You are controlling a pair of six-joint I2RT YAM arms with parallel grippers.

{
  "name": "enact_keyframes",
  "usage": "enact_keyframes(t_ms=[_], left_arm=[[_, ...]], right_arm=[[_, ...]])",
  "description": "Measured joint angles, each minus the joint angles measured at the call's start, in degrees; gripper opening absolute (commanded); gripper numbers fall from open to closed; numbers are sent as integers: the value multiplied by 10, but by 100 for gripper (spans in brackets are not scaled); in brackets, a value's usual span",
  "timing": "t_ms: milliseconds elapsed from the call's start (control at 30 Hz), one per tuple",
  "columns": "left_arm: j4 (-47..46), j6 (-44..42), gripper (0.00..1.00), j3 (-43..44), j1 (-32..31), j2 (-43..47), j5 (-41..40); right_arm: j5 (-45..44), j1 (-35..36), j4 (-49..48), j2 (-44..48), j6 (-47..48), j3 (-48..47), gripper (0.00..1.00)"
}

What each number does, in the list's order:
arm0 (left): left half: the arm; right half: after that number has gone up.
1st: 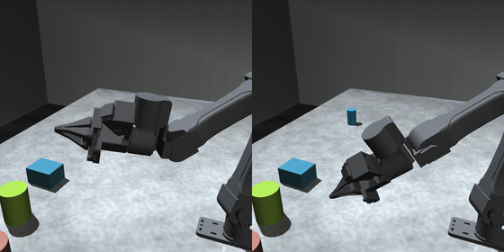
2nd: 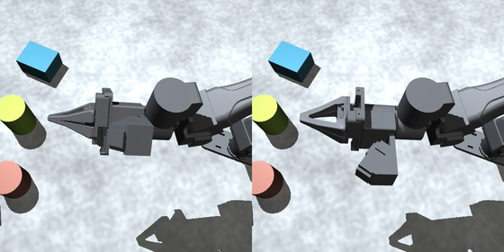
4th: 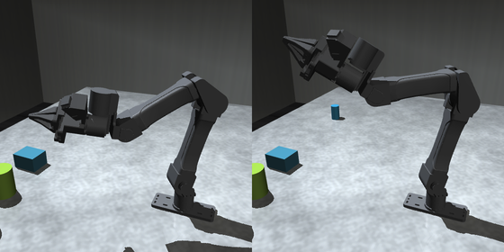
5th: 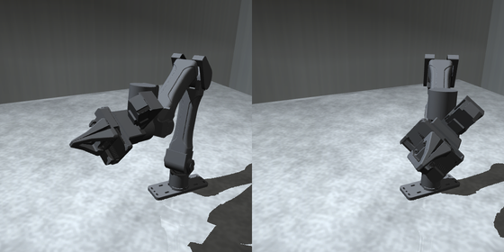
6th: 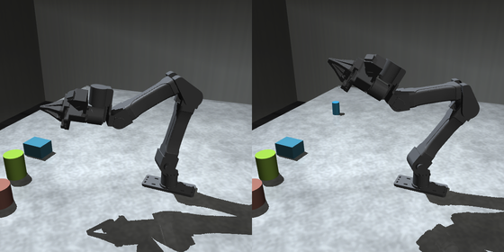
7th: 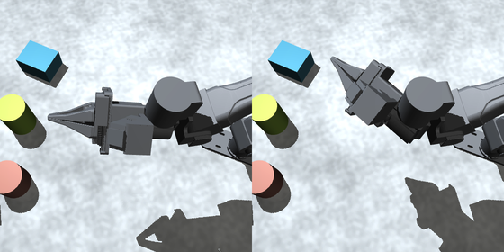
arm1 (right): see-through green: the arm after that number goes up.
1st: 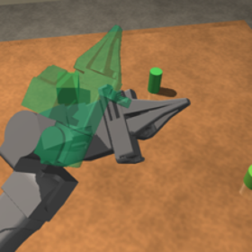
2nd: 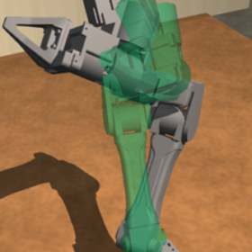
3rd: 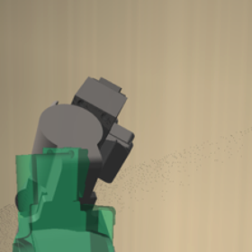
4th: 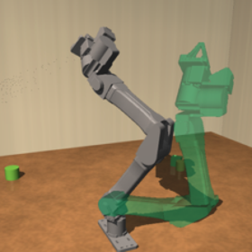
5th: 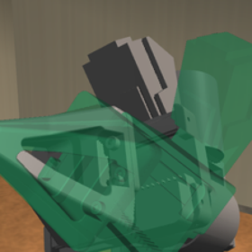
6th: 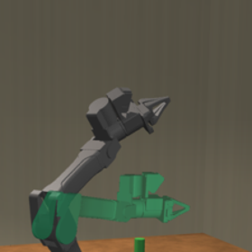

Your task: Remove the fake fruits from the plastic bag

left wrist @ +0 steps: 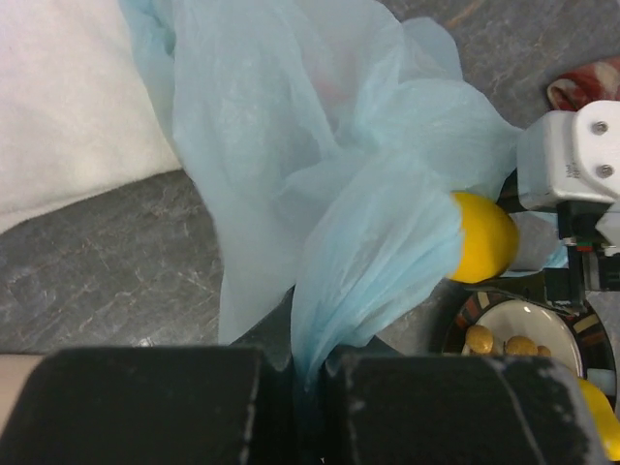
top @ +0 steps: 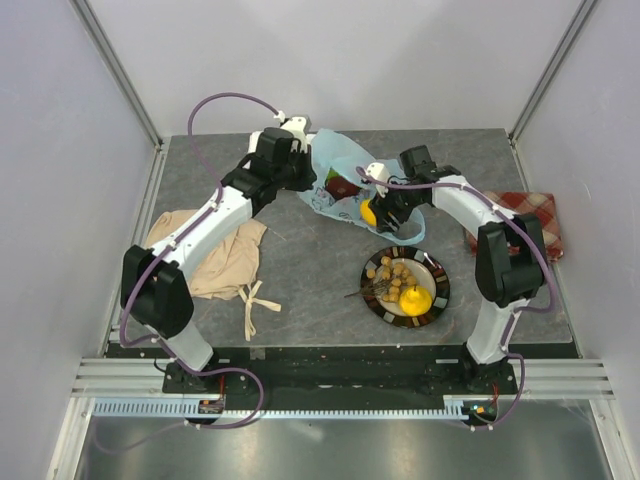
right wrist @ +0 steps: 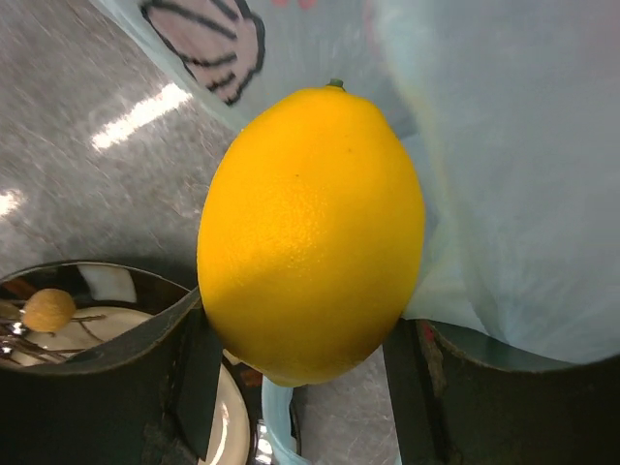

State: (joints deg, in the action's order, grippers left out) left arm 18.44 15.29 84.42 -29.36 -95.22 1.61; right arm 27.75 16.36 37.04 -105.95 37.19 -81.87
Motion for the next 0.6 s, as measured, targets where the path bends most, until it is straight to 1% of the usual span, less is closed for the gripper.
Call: enact_keyframes(t_ms=[100,233,333,367,433,467,600], left_arm=[[7,7,2,-8,0,0,0],[8,14,1,-21,0,0,0],[10,19,2,-34,0,0,1],[11,21,2,-38,0,0,1],[12,23,2,-40,0,-1,3],[12,25,2,-40,0,-2,3],[12,31,2,-38,0,-11,9]], right_arm=[[-24,3,-2,-27,6,8,40],[-49,4,-13,-81,-14,0,40],[-57,4,-19,-115,-40,-25,53],[-66,4,-28,-118,-45,-33,60],[-80,4,-42,-124,-55,-44,67],[-87,3,-45,-127,-58,-50,76],[-99,-2,-36,-125,-61,-65,86]])
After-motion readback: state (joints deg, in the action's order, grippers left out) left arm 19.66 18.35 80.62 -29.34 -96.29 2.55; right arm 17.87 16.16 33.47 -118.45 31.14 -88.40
